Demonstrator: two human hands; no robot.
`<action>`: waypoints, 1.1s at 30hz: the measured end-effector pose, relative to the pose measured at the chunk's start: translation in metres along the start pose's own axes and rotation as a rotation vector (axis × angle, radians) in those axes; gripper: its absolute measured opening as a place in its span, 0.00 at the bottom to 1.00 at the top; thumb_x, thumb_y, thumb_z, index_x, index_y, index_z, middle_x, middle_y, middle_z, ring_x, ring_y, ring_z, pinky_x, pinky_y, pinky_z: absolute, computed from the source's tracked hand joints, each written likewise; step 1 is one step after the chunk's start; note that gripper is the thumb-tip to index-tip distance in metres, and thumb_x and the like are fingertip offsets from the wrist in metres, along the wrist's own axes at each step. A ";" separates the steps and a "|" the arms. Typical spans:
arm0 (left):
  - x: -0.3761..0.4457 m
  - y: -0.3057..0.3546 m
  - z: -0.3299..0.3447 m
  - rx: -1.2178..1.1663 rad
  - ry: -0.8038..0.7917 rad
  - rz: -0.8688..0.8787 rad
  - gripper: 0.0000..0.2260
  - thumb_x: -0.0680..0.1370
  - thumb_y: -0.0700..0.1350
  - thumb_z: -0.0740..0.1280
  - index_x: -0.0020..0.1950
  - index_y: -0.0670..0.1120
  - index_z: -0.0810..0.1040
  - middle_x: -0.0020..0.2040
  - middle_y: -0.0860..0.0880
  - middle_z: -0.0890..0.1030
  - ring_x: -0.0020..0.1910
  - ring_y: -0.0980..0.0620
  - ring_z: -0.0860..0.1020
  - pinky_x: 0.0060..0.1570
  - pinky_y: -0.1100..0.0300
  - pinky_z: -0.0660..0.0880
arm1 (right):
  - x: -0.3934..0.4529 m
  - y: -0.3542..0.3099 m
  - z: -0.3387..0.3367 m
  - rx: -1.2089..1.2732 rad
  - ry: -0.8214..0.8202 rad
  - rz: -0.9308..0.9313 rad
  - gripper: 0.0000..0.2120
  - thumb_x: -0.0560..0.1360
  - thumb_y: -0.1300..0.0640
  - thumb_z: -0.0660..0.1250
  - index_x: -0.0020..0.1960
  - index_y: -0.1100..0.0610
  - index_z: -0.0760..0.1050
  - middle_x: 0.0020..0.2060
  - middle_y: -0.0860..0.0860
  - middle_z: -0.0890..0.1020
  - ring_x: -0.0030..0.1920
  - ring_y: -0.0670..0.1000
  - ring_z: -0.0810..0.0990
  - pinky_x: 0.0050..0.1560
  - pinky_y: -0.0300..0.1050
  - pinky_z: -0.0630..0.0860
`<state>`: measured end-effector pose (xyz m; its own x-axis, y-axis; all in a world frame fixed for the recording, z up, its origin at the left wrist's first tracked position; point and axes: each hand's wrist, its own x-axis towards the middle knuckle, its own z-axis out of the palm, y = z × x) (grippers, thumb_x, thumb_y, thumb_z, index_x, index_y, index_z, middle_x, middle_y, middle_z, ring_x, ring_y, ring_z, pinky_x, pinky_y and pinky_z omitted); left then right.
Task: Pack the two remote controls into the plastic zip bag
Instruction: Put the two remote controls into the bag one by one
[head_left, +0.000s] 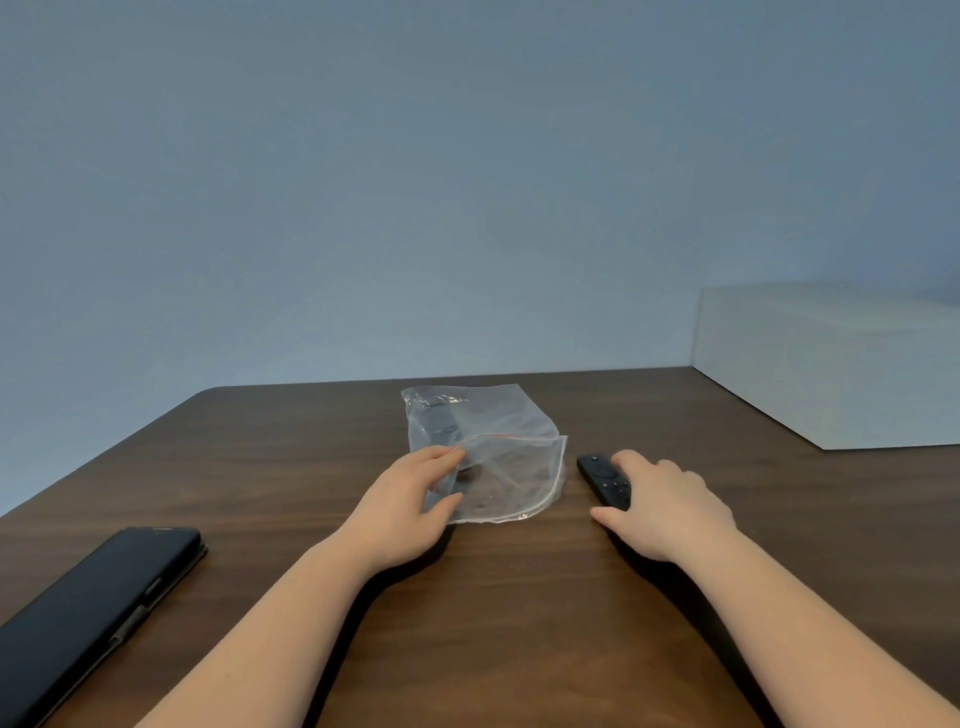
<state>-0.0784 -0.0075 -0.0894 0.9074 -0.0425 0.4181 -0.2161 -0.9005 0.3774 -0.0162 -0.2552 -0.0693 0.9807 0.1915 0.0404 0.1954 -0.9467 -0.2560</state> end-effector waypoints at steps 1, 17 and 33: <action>0.000 0.000 0.000 0.003 -0.002 -0.001 0.22 0.77 0.46 0.63 0.70 0.51 0.64 0.67 0.55 0.70 0.52 0.59 0.69 0.59 0.65 0.64 | 0.000 -0.001 0.000 0.014 0.013 -0.010 0.27 0.74 0.42 0.64 0.69 0.45 0.60 0.63 0.54 0.73 0.62 0.59 0.72 0.56 0.56 0.76; 0.002 0.000 0.004 -0.049 0.014 0.033 0.30 0.75 0.41 0.65 0.73 0.54 0.56 0.70 0.59 0.64 0.65 0.52 0.68 0.65 0.62 0.63 | -0.030 -0.033 -0.009 0.339 0.246 -0.660 0.15 0.73 0.52 0.67 0.59 0.45 0.77 0.50 0.44 0.81 0.52 0.47 0.76 0.52 0.46 0.76; 0.003 0.001 0.006 -0.001 -0.026 0.064 0.29 0.75 0.42 0.64 0.73 0.53 0.58 0.71 0.57 0.66 0.64 0.53 0.69 0.66 0.61 0.65 | -0.015 -0.060 0.028 0.008 0.334 -0.402 0.08 0.78 0.54 0.58 0.51 0.56 0.73 0.49 0.54 0.79 0.52 0.57 0.75 0.40 0.47 0.70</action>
<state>-0.0740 -0.0110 -0.0928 0.9010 -0.1111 0.4194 -0.2741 -0.8950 0.3520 -0.0431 -0.1945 -0.0819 0.7785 0.4453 0.4423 0.5585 -0.8130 -0.1645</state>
